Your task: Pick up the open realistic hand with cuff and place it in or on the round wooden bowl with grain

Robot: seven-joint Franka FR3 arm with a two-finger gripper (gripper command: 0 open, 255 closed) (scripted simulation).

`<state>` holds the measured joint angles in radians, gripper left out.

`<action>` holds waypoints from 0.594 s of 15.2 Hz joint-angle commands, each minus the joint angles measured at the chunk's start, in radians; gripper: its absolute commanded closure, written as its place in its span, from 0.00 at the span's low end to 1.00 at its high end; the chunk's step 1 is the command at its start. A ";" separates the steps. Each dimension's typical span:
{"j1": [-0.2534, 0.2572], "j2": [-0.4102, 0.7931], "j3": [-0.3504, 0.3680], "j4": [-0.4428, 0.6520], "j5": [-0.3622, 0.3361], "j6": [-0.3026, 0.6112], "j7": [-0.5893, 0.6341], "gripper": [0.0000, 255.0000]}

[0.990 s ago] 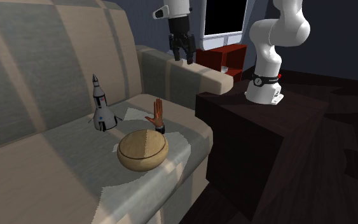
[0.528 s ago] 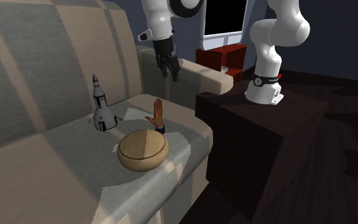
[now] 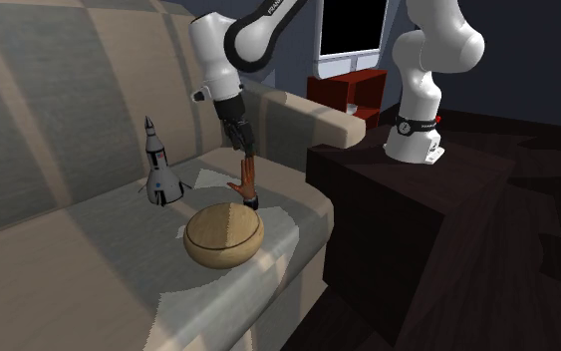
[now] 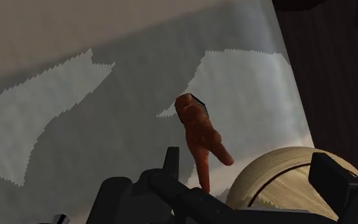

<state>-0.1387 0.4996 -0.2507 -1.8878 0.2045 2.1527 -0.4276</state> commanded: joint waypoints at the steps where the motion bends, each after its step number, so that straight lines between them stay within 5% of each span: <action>1: -0.019 0.085 0.012 0.077 0.021 -0.005 -0.014 0.00; 4: -0.051 0.210 0.029 0.204 0.043 -0.023 -0.030 0.00; 9: -0.052 0.242 0.038 0.184 0.054 0.029 -0.037 0.00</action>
<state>-0.1888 0.7302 -0.2150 -1.7071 0.2564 2.1729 -0.4626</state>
